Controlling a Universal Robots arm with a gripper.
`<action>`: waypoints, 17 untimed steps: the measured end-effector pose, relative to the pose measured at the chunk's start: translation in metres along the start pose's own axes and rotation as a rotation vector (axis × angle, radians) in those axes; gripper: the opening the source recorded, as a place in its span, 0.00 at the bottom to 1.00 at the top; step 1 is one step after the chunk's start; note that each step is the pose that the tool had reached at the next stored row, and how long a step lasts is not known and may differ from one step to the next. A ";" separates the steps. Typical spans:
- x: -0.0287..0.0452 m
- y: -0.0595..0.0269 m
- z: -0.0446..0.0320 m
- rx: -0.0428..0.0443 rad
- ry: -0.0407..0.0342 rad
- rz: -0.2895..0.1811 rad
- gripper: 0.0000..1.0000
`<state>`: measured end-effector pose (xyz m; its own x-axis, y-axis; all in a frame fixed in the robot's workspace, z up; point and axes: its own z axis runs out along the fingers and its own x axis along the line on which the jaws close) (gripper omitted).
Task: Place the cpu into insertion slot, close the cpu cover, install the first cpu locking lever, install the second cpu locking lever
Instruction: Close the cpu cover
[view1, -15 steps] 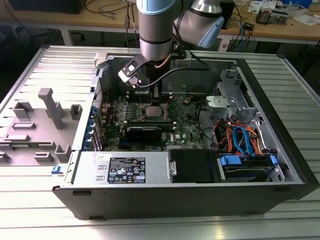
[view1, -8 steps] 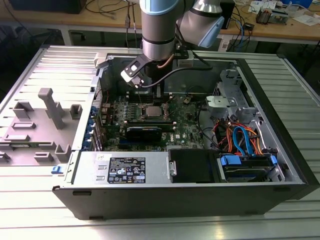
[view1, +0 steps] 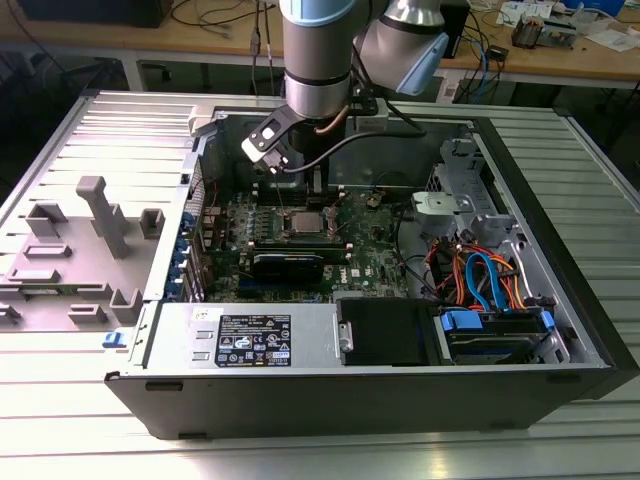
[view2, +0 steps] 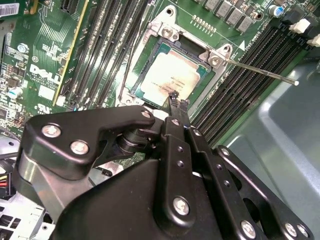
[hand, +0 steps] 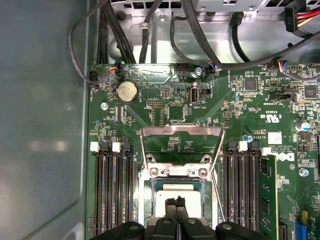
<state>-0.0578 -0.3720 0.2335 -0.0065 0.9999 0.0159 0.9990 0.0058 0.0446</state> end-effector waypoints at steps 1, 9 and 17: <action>0.0000 0.0000 0.0000 0.0000 0.0003 0.000 0.11; 0.0000 0.0000 0.0000 0.0000 0.0012 0.000 0.11; 0.0001 0.0003 -0.0056 0.0000 0.0015 0.000 0.11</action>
<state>-0.0578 -0.3721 0.2391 -0.0066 0.9998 0.0174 0.9990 0.0058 0.0446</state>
